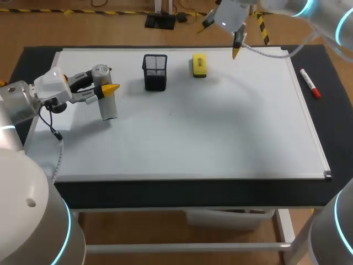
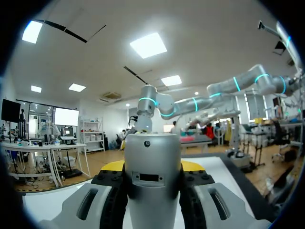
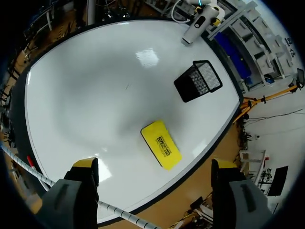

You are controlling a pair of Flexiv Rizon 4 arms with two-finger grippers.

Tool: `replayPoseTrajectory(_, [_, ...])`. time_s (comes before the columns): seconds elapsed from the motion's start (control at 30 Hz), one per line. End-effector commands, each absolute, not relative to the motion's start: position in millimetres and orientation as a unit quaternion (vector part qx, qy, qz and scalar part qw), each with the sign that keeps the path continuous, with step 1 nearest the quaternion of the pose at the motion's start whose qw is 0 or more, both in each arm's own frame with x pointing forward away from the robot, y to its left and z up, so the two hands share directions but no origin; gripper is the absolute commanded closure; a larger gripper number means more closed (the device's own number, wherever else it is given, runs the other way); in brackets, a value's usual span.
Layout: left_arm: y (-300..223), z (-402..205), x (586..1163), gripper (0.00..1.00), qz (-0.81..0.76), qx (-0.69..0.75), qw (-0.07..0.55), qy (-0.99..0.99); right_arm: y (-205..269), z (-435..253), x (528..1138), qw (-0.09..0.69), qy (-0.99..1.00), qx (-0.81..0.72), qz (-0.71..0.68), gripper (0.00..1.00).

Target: Pick up the inspection probe, press it on each red-marked spot on the whiteboard one by one, put down the probe, pick up the eraser, and wipe off all the red marks.

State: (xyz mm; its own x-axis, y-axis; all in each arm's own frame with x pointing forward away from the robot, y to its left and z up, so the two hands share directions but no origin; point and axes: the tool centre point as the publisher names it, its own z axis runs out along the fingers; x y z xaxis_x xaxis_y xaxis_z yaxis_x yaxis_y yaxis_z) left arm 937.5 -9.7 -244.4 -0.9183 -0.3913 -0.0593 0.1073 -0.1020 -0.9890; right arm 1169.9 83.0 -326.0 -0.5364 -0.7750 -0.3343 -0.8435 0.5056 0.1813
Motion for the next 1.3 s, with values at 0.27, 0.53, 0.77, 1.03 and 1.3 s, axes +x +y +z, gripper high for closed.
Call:
replayPoseTrajectory(0.27, [-9,-244,937,1.00,-0.734,-0.109,0.170,0.648,50,-273,1147,0.187,0.866,-0.422,0.192,0.00])
replayPoseTrajectory(0.53, [-9,-244,937,1.00,-0.734,-0.109,0.170,0.648,43,-250,1146,0.164,0.877,-0.402,0.208,0.00])
replayPoseTrajectory(0.77, [-9,-244,937,1.00,-0.734,-0.109,0.170,0.648,35,-237,1146,0.153,0.879,-0.387,0.233,0.00])
replayPoseTrajectory(1.03, [-9,-244,937,1.00,-0.734,-0.109,0.170,0.648,35,-235,1145,0.154,0.875,-0.388,0.244,0.00])
replayPoseTrajectory(1.3, [-9,-244,937,1.00,-0.734,-0.109,0.170,0.648,35,-235,1145,0.154,0.875,-0.388,0.244,0.00])
